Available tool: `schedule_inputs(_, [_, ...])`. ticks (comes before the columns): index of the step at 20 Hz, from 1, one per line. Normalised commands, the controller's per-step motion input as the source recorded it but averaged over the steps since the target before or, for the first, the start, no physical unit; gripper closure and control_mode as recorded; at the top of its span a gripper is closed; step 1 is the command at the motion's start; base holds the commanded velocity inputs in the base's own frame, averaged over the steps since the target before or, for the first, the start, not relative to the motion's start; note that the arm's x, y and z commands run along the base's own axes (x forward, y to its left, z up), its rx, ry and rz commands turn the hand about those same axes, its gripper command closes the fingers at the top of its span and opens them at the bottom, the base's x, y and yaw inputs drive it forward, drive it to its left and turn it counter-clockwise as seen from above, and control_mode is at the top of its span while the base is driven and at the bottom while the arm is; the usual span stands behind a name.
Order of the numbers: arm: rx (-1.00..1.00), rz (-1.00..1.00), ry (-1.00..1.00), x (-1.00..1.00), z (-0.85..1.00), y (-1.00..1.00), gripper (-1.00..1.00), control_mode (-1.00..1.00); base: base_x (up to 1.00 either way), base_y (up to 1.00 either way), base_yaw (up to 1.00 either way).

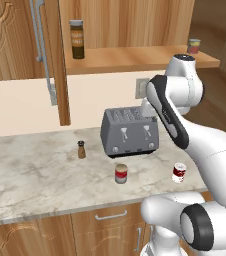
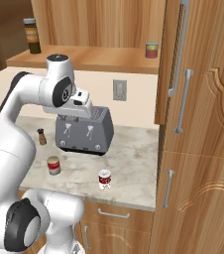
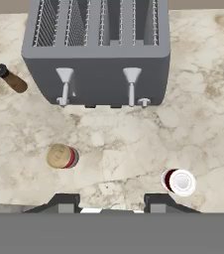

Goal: Pick the cans from the counter and place them in their designated side in the cabinet.

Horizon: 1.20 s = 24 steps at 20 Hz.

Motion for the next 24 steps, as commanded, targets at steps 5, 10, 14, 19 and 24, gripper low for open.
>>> schedule_inputs(5, [0.0, 0.0, 0.0, -0.06, -0.01, 0.13, -1.0, -1.0, 0.0, 0.0, 0.0])
schedule_inputs(10, [0.0, 0.0, 0.0, -0.12, -0.04, 0.26, -1.0, -1.0, 0.0, 0.0, 0.0])
schedule_inputs(14, [0.0, 0.0, 0.0, -0.05, -0.02, 0.33, -1.0, -1.0, 0.0, 0.0, 0.0])
schedule_inputs(19, [0.0, 0.0, -0.02, -0.04, 0.0, 0.34, -1.0, -1.0, 0.0, 0.0, 0.0])
schedule_inputs(24, [0.0, 0.0, -0.01, -0.04, -0.05, 0.35, -1.0, -1.0, 0.0, 0.0, 0.0])
